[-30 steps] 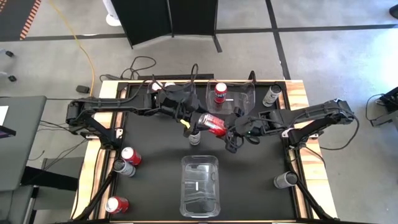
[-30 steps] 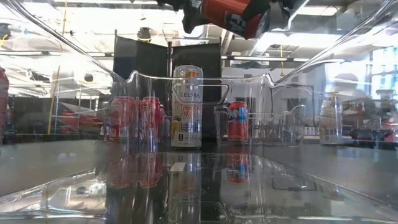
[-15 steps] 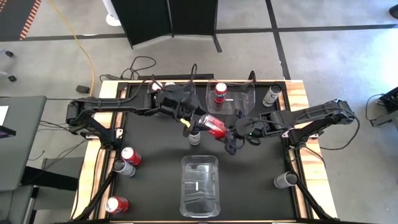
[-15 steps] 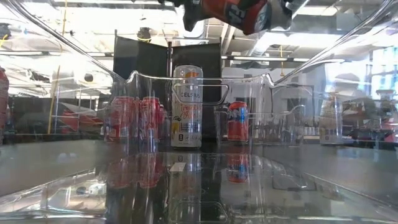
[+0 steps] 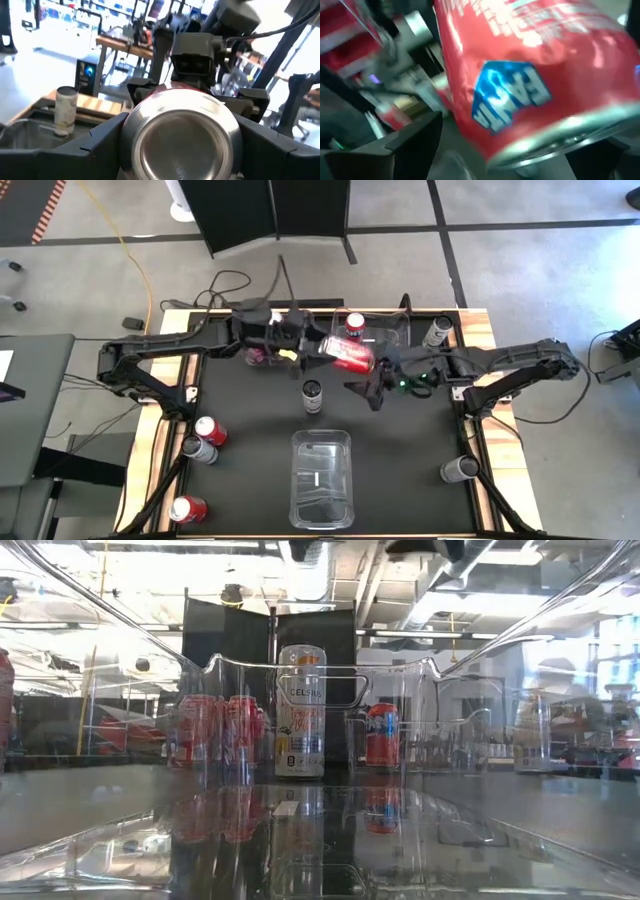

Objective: Sort soda cans
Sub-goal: Put the orange soda can into the right transparent bin

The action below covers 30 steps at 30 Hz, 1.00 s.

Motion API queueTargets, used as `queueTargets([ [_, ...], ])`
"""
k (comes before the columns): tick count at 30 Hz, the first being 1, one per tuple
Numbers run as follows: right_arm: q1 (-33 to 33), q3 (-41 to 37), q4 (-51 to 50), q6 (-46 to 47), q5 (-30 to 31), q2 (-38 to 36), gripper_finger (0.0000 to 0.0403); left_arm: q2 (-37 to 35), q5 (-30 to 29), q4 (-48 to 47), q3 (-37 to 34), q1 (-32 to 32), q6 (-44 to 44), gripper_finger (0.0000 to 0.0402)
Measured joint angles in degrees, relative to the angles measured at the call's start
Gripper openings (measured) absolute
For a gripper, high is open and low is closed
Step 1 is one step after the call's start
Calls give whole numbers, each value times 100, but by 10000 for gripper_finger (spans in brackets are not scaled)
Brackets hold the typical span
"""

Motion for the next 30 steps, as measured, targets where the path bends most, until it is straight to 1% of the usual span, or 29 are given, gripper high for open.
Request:
queueTargets([
  [2, -57, -94, 428, 75, -123, -95, 394, -63, 0, 138, 0, 45, -68, 298],
  [4, -199, -193, 1018, 79, -571, -148, 392, -116, 20, 328, 0, 70, -105, 298],
  [6, -350, -250, 1593, 117, -887, -144, 390, -136, 20, 542, 8, 71, -109, 298],
  [9, -527, -330, 2005, 79, -924, -121, 389, -119, -12, 689, 11, 71, -202, 298],
  [14, -757, -348, 2261, 20, -926, -114, 389, -116, -30, 730, 9, 71, -258, 298],
  [24, -781, -347, 2047, -365, -940, -505, 388, -226, -33, 712, 9, 71, -261, 298],
  [30, -752, -347, 1963, -312, -938, -749, 370, -222, -39, 688, 9, 71, -193, 298],
])
